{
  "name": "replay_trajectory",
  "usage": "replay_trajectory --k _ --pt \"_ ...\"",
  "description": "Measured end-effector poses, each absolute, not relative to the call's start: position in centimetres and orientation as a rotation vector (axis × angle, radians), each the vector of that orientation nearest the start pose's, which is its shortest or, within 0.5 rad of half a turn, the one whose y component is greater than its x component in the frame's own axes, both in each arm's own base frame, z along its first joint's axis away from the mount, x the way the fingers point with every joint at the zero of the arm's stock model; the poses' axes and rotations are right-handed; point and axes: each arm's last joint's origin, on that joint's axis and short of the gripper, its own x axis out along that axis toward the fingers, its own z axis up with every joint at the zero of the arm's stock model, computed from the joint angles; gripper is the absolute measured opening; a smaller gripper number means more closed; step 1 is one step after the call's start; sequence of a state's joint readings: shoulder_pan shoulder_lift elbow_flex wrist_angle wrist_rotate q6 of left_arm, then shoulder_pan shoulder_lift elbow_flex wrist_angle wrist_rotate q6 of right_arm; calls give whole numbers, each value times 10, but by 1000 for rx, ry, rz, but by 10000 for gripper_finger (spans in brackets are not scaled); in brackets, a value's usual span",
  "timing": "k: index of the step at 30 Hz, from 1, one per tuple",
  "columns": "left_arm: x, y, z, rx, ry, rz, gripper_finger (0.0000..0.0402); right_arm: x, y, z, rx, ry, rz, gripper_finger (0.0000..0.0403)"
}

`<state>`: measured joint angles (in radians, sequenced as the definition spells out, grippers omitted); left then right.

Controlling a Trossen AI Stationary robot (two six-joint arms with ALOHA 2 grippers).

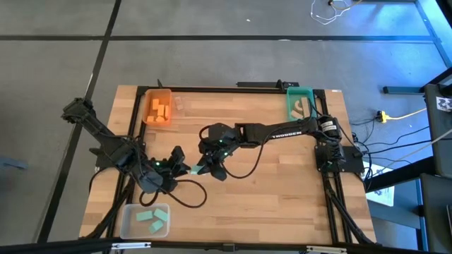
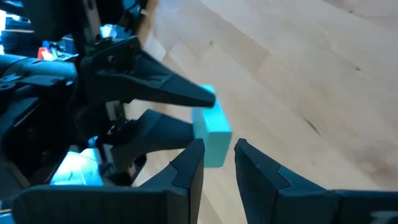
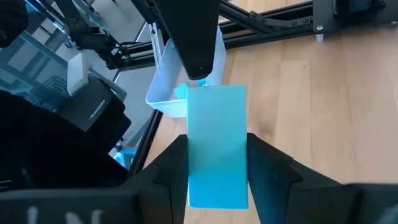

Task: Sort & place blocks by color
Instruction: Put the blue block into the transparent bin

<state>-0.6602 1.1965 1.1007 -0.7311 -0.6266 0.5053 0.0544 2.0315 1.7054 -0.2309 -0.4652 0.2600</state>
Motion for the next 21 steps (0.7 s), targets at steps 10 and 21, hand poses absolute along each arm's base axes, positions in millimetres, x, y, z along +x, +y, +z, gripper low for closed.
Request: replay_trajectory --k 10,21 --pt "202 -122 318 935 674 -236 81 468 39 270 360 598 440 128" --pt "203 -121 318 993 666 -260 81 468 39 271 359 590 444 128"
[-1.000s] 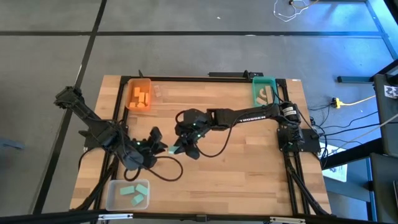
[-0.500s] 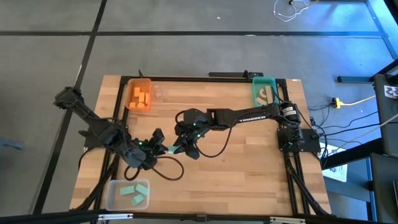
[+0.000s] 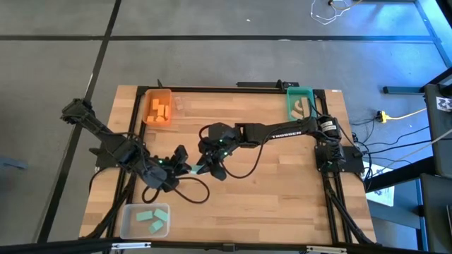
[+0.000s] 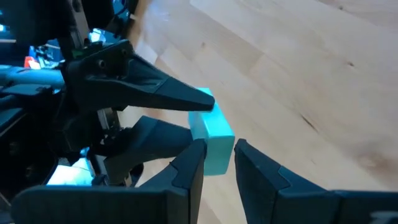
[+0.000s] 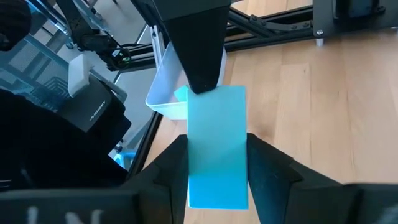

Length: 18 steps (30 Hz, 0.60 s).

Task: Sort & place blocks by color
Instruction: Put the blue block into the transparent bin

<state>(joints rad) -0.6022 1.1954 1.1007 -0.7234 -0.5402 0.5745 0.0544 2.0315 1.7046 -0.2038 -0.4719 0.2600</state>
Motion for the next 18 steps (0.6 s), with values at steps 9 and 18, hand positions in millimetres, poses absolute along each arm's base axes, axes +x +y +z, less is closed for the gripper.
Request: replay_trajectory --k 9,18 --pt "204 -120 318 1009 666 -261 81 469 39 273 354 562 449 128" --pt "209 -112 317 978 686 -269 81 469 39 273 356 569 448 128"
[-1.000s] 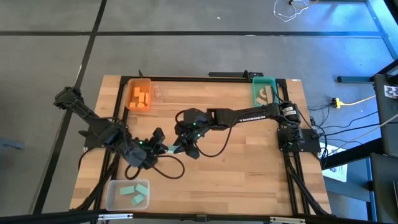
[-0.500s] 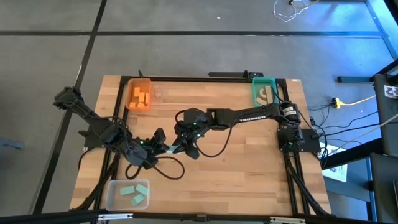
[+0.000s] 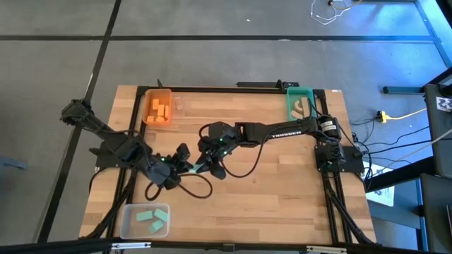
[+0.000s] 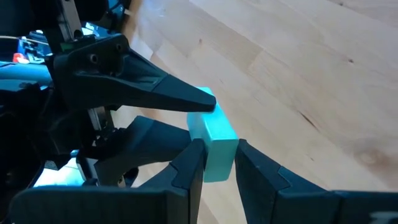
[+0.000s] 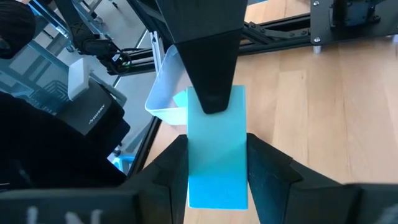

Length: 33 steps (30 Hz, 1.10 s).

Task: Sort & place blocks by color
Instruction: Put the blue block into the transparent bin

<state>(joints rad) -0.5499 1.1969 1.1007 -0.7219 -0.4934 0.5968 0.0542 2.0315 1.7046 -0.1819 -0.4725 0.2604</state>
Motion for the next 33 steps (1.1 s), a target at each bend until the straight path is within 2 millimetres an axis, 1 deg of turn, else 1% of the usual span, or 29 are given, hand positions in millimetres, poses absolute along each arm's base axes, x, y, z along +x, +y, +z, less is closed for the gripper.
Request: replay_trajectory --k 4,9,15,22,28,33 --pt "215 -111 314 975 703 -263 76 468 39 271 359 582 447 128" --pt "216 -112 312 986 708 -263 41 468 39 270 364 591 451 128" --pt "216 -111 312 983 715 -253 40 467 38 269 364 600 440 128" --pt "215 -109 310 914 749 -201 38 470 33 273 353 567 415 197" --pt "210 -110 307 892 789 -217 38 470 27 273 359 568 419 205" --pt "203 -111 304 806 851 -257 38 469 22 272 357 573 420 205"
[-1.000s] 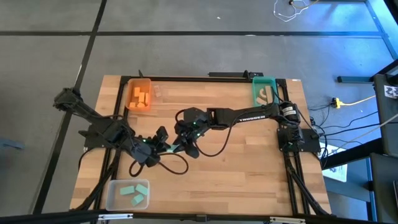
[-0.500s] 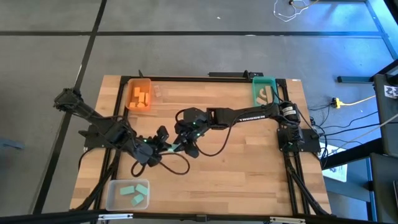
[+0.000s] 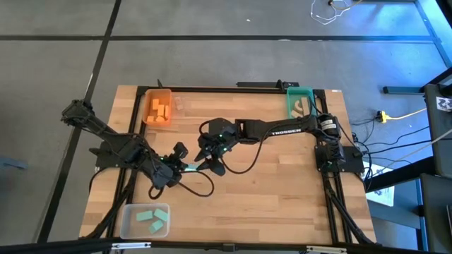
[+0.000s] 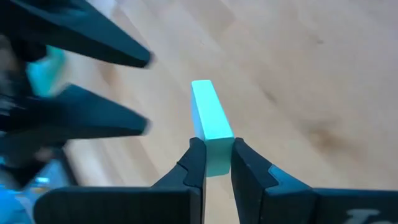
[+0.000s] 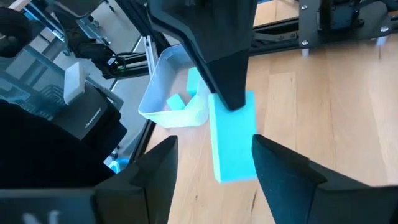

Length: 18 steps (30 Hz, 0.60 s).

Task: Sort & place blocks by color
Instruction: Put the blue block into the transparent bin

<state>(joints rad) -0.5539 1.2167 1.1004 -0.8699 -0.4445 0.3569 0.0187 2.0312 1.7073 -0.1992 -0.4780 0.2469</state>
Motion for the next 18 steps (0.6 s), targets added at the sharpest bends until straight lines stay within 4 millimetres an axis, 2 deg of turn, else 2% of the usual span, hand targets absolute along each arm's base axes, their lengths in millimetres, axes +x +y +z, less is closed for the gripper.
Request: replay_trajectory --k 7,13,18 --pt "181 -110 305 531 975 -323 38 469 12 272 257 551 449 206" --pt "156 -111 308 214 1132 -392 38 469 0 272 251 545 420 206" --pt "142 -125 306 -14 1285 -442 38 469 -7 272 218 532 416 206"
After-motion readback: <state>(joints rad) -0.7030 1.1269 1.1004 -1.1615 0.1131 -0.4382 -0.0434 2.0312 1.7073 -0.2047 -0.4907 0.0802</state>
